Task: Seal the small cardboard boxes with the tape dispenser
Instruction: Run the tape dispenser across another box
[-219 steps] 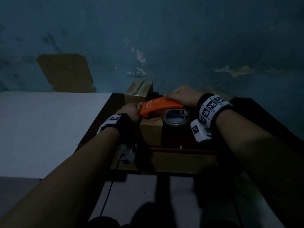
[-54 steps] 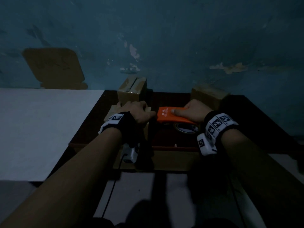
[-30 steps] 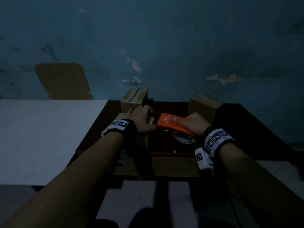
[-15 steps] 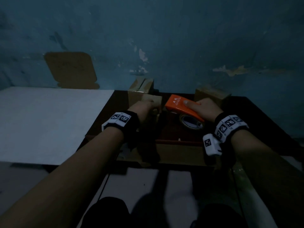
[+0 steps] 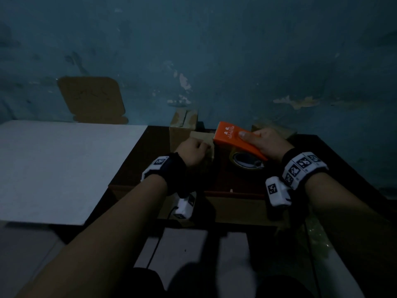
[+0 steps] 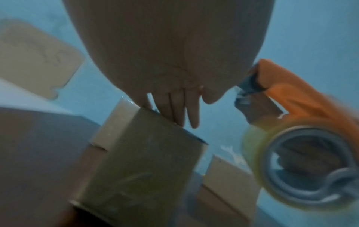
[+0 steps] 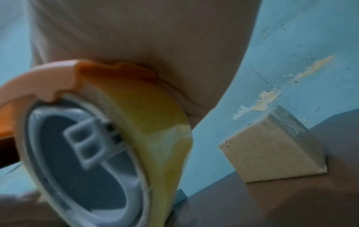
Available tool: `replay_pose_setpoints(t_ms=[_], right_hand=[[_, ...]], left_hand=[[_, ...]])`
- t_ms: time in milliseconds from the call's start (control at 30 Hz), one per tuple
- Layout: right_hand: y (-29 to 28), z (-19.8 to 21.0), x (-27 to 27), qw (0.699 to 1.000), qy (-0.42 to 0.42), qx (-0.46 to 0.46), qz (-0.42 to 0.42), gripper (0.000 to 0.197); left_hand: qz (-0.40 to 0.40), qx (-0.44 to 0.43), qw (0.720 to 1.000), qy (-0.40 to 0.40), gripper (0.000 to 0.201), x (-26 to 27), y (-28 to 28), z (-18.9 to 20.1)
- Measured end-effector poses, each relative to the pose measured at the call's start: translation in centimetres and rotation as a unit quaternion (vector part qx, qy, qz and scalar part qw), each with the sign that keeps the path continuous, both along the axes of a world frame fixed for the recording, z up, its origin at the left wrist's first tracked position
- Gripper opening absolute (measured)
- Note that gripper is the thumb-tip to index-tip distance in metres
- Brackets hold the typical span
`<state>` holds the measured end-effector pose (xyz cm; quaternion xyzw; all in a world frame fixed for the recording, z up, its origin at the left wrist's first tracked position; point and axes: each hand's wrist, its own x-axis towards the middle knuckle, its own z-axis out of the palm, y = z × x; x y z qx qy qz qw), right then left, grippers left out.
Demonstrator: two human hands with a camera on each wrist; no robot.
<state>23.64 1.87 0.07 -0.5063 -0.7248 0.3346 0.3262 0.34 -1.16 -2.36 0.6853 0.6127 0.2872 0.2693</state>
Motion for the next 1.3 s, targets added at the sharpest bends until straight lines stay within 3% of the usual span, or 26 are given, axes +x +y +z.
replay_pose_setpoints(t_ms=[100,233,367,633,767,933,1067,1300], right_hand=[[0.0,0.1,0.1,1.000,-0.008,0.007,-0.002,0.057],[0.4,-0.1,0.5,1.000,0.004,-0.008,0.010,0.075],[0.0,0.2,0.5,1.000,0.001,-0.014,0.006,0.057],[-0.1,0.8,0.1,1.000,-0.016,-0.005,0.007,0.058],[0.0,1.2,-0.1,0.999,-0.035,-0.005,0.018,0.070],[-0.3,2.6,-0.5,0.988,-0.149,0.025,0.021,0.055],[0.1,3.1,-0.9,0.975,-0.217,0.037,0.019,0.069],[2.4,3.1,-1.3,0.975,-0.222,0.016,0.013,0.060]], left_hand=[[0.034,0.008,0.999,-0.039,0.033,0.8,0.2,-0.2],[0.037,0.014,0.990,-0.132,0.046,1.1,-0.3,0.4],[0.045,-0.006,0.980,-0.192,0.071,0.9,-0.5,1.5],[0.029,0.044,0.984,-0.172,0.033,1.1,-0.1,1.1],[0.037,0.082,0.987,-0.135,0.037,0.6,-0.1,1.2],[0.051,0.082,0.989,-0.112,0.040,0.3,-0.3,0.7],[0.053,0.021,0.985,-0.163,0.035,0.6,-1.1,0.3],[0.093,-0.021,0.972,-0.214,0.039,0.3,-2.0,-0.6]])
